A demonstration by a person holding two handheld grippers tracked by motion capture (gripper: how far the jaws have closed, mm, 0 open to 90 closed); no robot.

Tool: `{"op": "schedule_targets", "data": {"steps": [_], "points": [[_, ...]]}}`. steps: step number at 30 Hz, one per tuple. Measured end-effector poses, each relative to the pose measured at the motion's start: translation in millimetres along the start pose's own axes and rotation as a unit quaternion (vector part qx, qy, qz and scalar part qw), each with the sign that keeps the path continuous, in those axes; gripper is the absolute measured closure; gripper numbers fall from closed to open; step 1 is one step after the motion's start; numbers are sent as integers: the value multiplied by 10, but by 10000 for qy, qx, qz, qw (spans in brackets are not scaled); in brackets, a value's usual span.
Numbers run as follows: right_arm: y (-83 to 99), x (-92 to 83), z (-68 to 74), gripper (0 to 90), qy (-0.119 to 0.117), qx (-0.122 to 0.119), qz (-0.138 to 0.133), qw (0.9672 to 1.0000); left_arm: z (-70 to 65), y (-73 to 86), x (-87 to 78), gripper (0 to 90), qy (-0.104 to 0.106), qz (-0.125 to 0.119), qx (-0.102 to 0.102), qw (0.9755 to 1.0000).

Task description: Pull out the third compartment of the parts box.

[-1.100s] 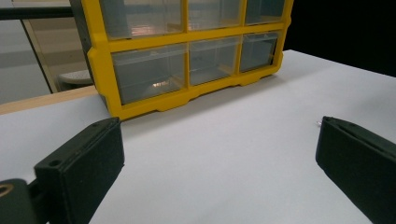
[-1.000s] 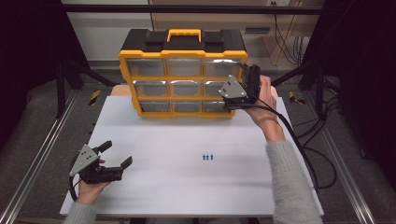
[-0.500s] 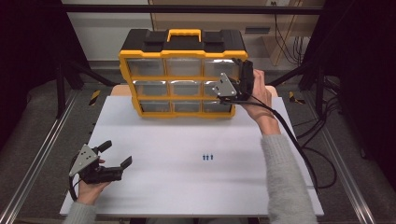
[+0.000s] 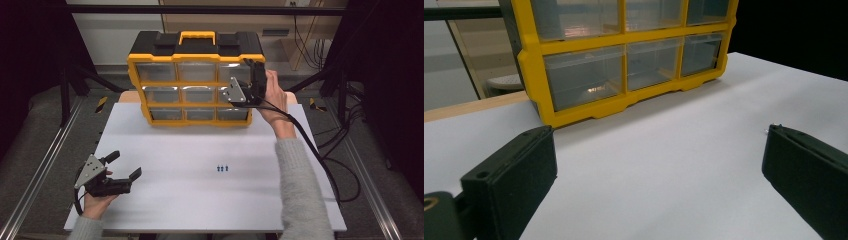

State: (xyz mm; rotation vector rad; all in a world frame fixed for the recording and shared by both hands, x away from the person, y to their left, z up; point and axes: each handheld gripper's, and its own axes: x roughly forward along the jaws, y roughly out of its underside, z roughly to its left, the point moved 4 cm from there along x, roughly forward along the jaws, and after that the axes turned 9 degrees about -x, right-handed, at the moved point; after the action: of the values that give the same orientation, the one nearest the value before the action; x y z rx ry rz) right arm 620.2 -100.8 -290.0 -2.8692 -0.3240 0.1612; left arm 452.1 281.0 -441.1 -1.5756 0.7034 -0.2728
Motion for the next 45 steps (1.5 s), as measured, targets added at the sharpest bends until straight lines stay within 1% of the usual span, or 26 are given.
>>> {"op": "schedule_targets", "data": {"steps": [3,4,10,12,13,14,15,16,17,21,22,23,25,26,27,28,29,30,34,35,38,39,40,41,43,45], "points": [[-16,35,3,126,79,-41,13,10000,1,1,1,7,-2,1,2,10000],[-23,58,16,148,118,-135,4,9998,0,1,1,7,2,1,-2,10000],[-15,95,34,186,149,-252,65,9996,-4,1,4,7,6,1,4,10000],[-7,108,35,224,196,-278,93,9994,-3,3,5,7,4,5,3,10000],[-7,108,35,224,196,-278,93,9994,-3,3,5,7,4,5,3,10000],[-4,115,35,249,231,-325,101,9992,-3,3,5,7,3,5,3,10000],[-4,115,35,249,231,-325,101,9992,-2,3,4,7,4,2,3,10000],[0,121,39,286,298,-419,118,9986,-1,1,2,8,3,-6,0,10000],[0,121,39,286,298,-419,118,9986,-1,1,2,8,3,-6,0,10000],[3,124,43,369,414,-503,116,9978,2,1,0,8,-2,-6,4,10000],[2,125,45,376,439,-526,115,9976,2,1,1,9,-3,-8,3,10000],[2,128,47,394,486,-602,122,9969,2,1,1,9,-3,-6,4,10000],[2,133,59,415,503,-634,115,9967,1,0,0,9,0,-8,4,10000],[3,136,75,444,534,-709,125,9960,2,0,-2,10,-2,-10,3,10000],[3,136,75,444,534,-709,125,9960,2,0,-2,9,-2,-10,3,10000],[5,138,74,469,570,-803,119,9951,3,0,-2,9,-2,-14,-2,10000],[3,140,83,494,601,-766,127,9952,4,0,-2,10,-5,-13,0,10000],[2,141,82,533,679,-811,132,9943,5,1,-2,10,-5,-13,-1,10000],[0,147,85,575,725,-828,123,9938,5,1,-3,11,-3,-13,0,10000],[2,149,84,584,728,-904,115,9932,5,1,-3,11,-5,-13,-3,10000],[8,156,92,616,784,-963,140,9922,8,2,-3,11,-5,-17,-6,10000],[10,158,93,622,851,-980,140,9914,9,3,-3,12,-5,-14,-10,10000],[15,164,92,642,913,-1056,200,9900,10,4,-2,13,-7,-9,-8,10000],[15,164,92,642,913,-1056,200,9900,10,5,-1,13,-4,-5,-13,10000],[19,167,92,663,955,-1166,187,9884,8,5,0,13,-3,-5,-8,10000],[16,169,102,688,1012,-1183,199,9876,7,5,0,13,-1,-3,-6,10000]]}}
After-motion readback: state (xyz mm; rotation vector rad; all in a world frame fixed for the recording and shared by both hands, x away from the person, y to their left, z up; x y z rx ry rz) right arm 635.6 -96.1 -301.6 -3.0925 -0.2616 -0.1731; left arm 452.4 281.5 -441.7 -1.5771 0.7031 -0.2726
